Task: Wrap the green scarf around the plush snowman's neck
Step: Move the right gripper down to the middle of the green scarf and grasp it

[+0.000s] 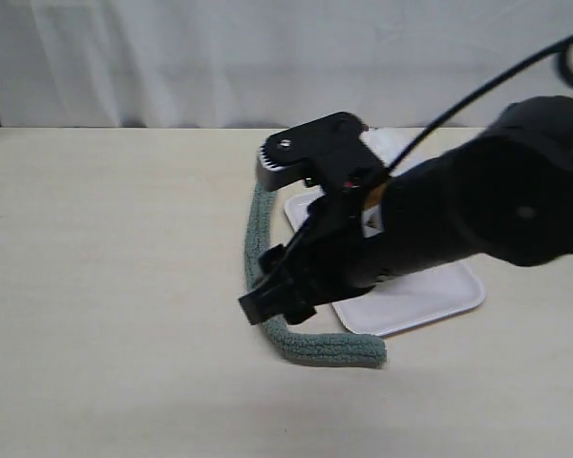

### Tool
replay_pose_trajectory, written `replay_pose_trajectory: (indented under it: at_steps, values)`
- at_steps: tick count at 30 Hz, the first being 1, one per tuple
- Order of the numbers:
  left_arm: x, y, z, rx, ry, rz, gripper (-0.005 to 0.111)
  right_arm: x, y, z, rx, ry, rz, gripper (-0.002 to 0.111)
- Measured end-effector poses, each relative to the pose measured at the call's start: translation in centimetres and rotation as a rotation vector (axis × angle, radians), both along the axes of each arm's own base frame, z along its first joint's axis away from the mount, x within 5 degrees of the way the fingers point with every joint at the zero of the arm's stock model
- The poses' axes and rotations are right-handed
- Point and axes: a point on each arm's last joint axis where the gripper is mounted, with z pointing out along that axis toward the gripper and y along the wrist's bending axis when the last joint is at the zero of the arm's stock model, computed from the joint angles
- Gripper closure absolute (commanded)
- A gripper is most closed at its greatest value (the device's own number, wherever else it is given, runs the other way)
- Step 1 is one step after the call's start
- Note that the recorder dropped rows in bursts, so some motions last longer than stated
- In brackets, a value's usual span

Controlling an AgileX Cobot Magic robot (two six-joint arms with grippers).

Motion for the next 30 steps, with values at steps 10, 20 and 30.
replay_pose_trajectory:
  at_steps: [10,20,30]
  values:
    - [0.0,0.0,0.0,0.000,0.000,0.000,0.107,5.3,5.5,-5.6,-0.073,0.097,-0.022,0.044]
    - [0.0,0.0,0.0,0.000,0.000,0.000,0.107,10.7,5.2,-10.4,-0.088,0.184,-0.196,0.045]
    - [0.0,0.0,0.0,0.000,0.000,0.000,0.107,11.5,5.2,-13.7,-0.108,0.208,-0.214,0.045]
